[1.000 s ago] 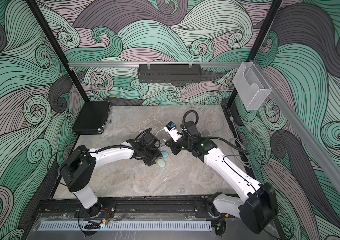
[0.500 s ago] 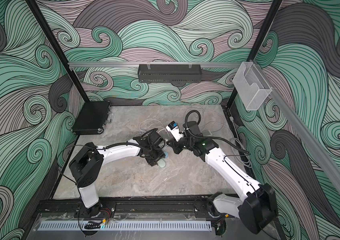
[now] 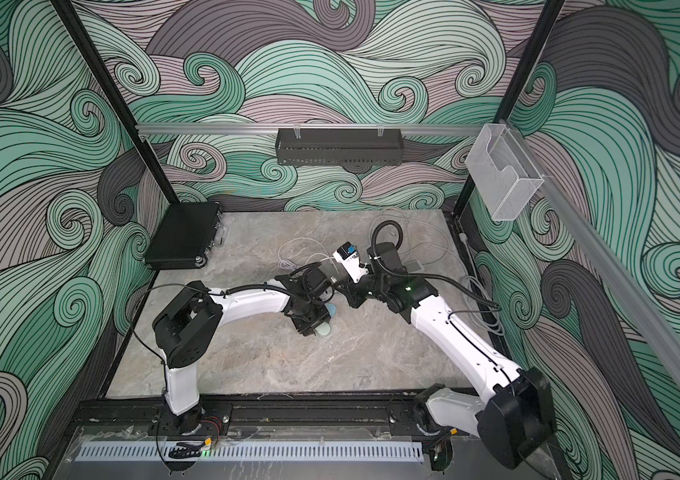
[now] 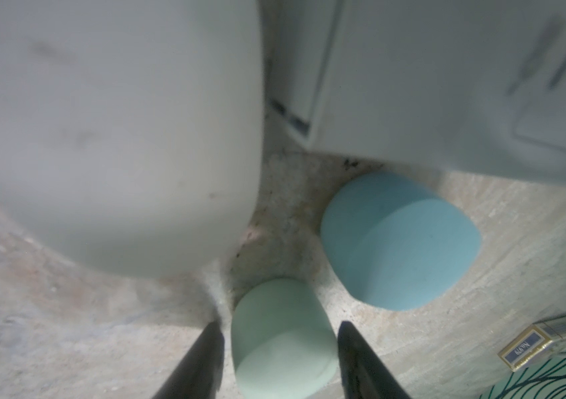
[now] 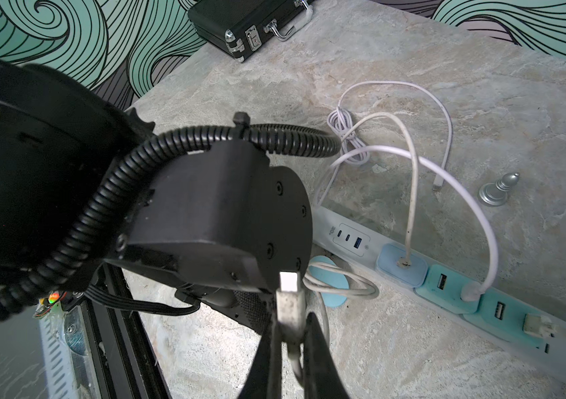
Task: Charge the bluetooth headset
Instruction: Pick up the bluetooth headset from the center of the board.
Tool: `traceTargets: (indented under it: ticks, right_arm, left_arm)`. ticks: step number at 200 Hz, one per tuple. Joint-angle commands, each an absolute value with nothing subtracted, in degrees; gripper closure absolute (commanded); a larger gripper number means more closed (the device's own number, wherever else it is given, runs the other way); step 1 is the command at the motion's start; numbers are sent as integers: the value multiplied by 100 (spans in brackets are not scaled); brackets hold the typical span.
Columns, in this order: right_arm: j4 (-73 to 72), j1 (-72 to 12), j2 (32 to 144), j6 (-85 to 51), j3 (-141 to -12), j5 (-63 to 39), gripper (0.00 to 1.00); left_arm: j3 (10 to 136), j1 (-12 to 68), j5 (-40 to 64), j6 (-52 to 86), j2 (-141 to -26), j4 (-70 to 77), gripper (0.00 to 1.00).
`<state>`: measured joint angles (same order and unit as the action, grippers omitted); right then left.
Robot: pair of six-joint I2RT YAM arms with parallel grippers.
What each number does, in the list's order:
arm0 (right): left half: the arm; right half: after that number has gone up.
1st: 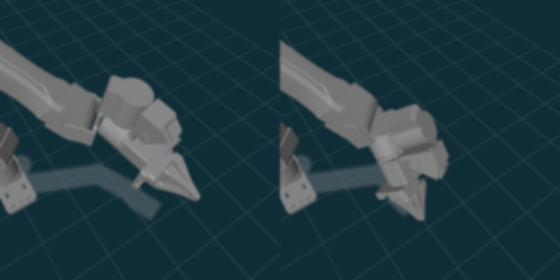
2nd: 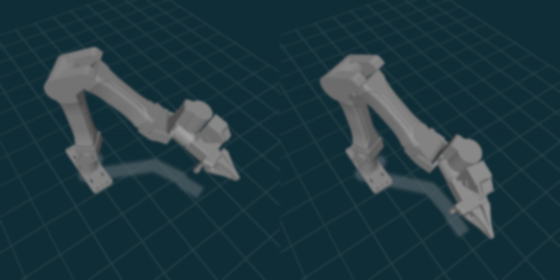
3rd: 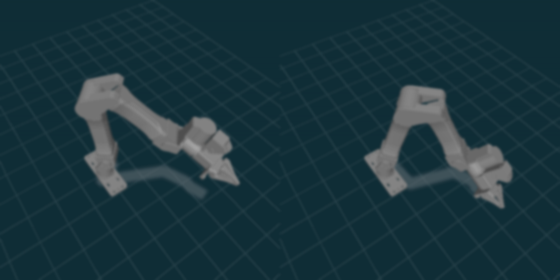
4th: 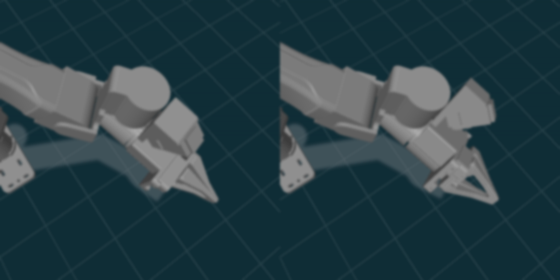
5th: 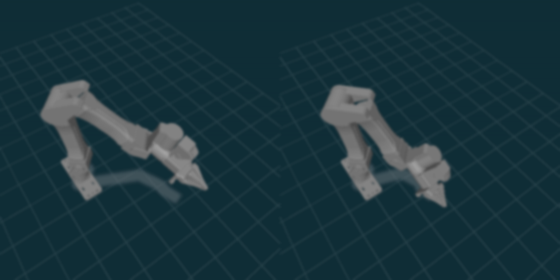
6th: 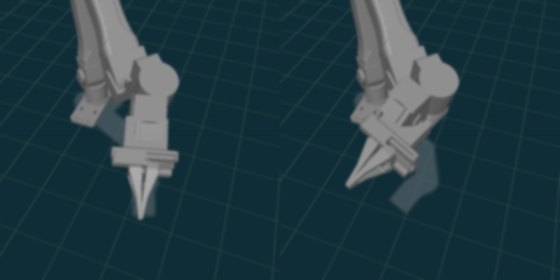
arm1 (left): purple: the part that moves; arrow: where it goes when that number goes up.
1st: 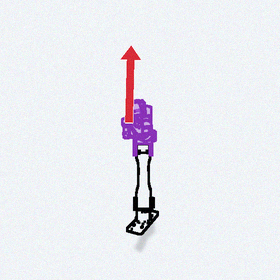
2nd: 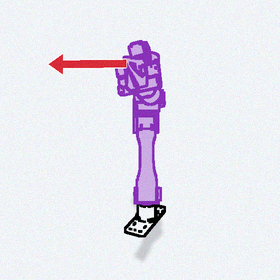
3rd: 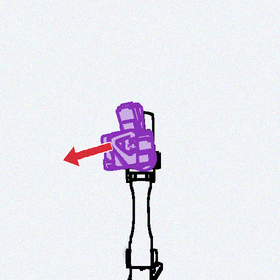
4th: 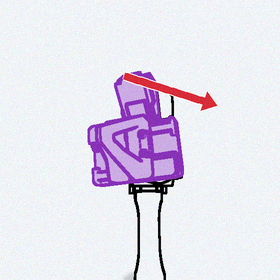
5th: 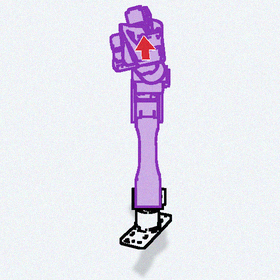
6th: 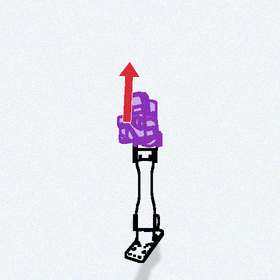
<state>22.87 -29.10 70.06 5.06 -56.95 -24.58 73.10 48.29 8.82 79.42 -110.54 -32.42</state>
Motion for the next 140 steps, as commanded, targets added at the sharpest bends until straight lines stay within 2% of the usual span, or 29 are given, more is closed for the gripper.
traceTargets:
  ticks: [1, 93, 118, 140]
  right_arm:
    - [2181, -2874, 6927, 431, -5667, -2573, 96]
    - [2241, -2867, 6952, 354, -5661, -2599, 96]
    - [2329, -2874, 6914, 308, -5631, -2656, 96]
    - [2384, -2870, 6865, 316, -5527, -2712, 97]
  left_arm:
    - [7545, 4856, 703, 7846, -11148, -3396, 46]
    - [7292, 4860, 445, 7357, -10436, -3421, 71]
    - [6879, 4843, 407, 6665, -9761, -3133, 77]
    - [6618, 4718, 613, 5425, -9126, -3194, 79]
